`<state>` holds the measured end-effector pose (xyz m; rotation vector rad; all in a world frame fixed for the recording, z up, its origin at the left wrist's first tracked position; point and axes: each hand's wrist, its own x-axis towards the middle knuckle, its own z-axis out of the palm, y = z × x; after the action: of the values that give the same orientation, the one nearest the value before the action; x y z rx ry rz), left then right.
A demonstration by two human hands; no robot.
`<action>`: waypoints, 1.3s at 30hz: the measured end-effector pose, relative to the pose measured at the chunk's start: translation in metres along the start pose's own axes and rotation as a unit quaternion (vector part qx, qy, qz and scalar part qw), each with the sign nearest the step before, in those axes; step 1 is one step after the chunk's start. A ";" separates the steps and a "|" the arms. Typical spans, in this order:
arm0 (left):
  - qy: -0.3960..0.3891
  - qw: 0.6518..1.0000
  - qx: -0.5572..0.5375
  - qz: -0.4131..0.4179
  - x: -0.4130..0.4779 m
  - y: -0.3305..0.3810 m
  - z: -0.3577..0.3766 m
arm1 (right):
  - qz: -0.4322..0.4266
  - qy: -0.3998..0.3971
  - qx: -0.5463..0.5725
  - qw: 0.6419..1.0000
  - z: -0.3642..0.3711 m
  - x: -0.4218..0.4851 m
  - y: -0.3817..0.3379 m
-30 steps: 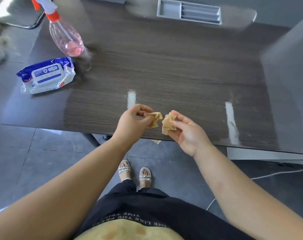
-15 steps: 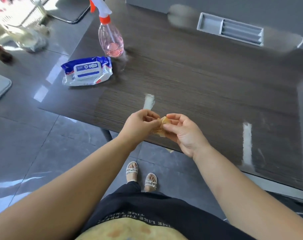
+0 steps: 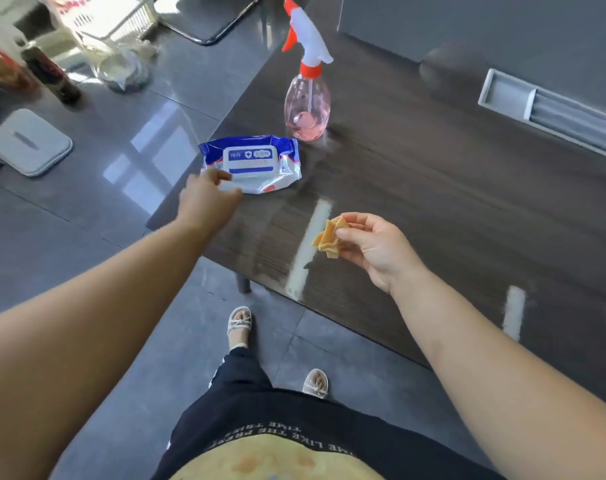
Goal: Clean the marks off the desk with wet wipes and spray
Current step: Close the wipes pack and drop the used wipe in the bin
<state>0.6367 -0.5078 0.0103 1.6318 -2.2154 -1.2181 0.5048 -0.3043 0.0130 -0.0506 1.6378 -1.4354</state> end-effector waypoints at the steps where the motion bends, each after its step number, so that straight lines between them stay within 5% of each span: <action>1: 0.015 0.999 0.039 0.015 0.020 0.002 -0.008 | -0.001 0.009 0.002 1.000 0.010 0.010 -0.005; 7: -0.060 0.955 0.267 0.111 0.112 0.025 -0.021 | 0.006 0.078 0.030 0.996 0.072 0.056 -0.034; 13: -0.143 0.899 0.368 0.188 0.150 0.031 -0.002 | 0.019 0.114 0.057 0.992 0.120 0.084 -0.041; 17: -0.267 0.920 0.261 0.119 0.148 0.026 -0.011 | 0.036 0.128 0.043 0.990 0.133 0.088 -0.041; 20: -0.326 0.943 0.048 0.036 0.138 0.018 -0.027 | 0.036 0.124 0.055 0.990 0.142 0.088 -0.045; 25: -0.348 0.907 -0.221 -0.082 0.121 -0.005 -0.050 | -0.039 0.093 -0.094 0.990 0.164 0.090 -0.051; 35: -0.294 0.908 -0.289 -0.080 0.101 -0.021 -0.063 | -0.238 0.055 -0.439 0.865 0.188 0.102 -0.044; 39: -0.249 0.919 -0.284 -0.109 0.099 -0.025 -0.068 | -0.227 -0.032 -0.451 0.863 0.189 0.107 -0.047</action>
<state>0.6520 -0.6296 0.0053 1.4505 -1.6403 -2.2861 0.5405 -0.5232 0.0082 -1.0646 2.1964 -0.8261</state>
